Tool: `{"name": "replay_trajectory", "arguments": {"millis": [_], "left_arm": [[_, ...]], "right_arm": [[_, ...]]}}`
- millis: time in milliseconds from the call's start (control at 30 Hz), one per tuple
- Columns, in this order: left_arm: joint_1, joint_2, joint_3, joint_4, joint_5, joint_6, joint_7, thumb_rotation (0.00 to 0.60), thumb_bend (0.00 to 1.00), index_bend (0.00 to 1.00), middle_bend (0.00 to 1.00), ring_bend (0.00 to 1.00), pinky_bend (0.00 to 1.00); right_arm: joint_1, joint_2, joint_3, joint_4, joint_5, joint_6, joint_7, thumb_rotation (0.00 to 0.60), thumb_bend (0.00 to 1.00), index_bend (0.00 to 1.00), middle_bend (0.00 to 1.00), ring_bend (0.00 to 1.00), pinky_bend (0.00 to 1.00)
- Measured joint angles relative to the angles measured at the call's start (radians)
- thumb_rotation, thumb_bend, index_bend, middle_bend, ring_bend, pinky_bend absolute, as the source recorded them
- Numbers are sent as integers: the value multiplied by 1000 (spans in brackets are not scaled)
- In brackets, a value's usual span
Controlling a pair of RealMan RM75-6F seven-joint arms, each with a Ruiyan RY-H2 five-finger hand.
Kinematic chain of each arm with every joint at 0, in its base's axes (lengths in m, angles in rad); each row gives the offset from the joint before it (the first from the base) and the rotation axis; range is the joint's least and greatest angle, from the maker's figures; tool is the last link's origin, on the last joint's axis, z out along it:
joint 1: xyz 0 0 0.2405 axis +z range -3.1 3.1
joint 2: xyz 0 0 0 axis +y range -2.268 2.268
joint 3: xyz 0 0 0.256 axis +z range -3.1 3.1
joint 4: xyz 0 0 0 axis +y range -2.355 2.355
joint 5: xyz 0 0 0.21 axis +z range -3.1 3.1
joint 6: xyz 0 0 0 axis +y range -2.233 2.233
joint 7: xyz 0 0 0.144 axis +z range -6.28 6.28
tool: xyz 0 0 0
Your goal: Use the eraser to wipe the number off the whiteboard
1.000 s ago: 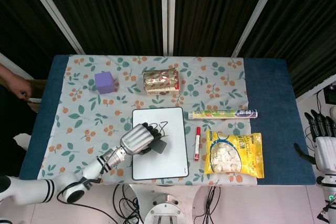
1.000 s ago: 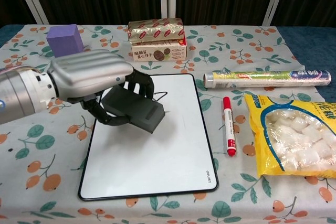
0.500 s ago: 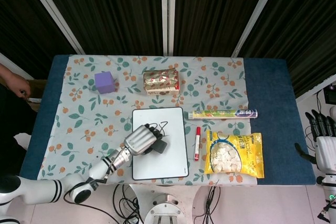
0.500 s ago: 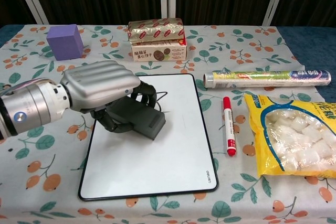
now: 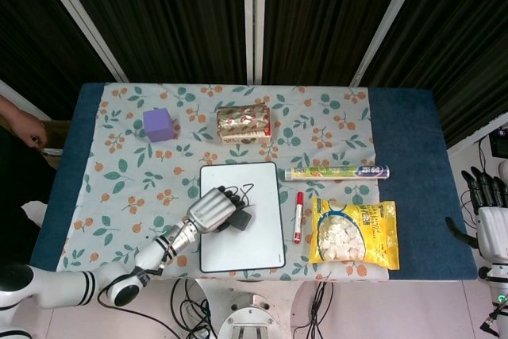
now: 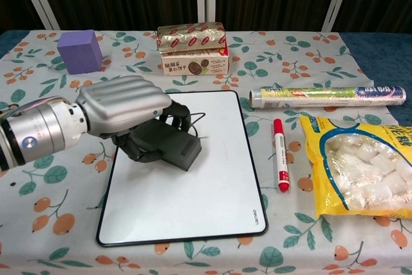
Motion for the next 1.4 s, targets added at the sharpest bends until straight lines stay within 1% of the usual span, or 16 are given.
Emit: {"name": "replay_trajectory", "arguments": {"millis": [333,600,833,1133,1400], "left_arm": [[-21,-27,-28,44,-14,-6,-25,600,403,752,664,604,626],[-42,-72,-51,129,-41,-19,-39,600,408,754,666,605,626],[-65,-94,-71,175,-50,-25,-55,600,408,757,669,608,629],[-108,-112,-101,227,-72,-60,-70,600,411,758,671,609,629],[-147,-127,-129,277,-98,-99,-109,600,417,760,671,608,629]], "right_arm": [[1,-2,0,5,-1,-1,3,600,181,0,0,0,0],[-1,2,2,2,1,2,3,600,182,0,0,0,0],[2,3,3,-4,1,-1,-4,600,182,0,0,0,0],[1,9,2,-18,-6,8,-17,600,185,0,0,0,0],[0,13,3,-31,-17,20,-22,600,189,0,0,0,0]]}}
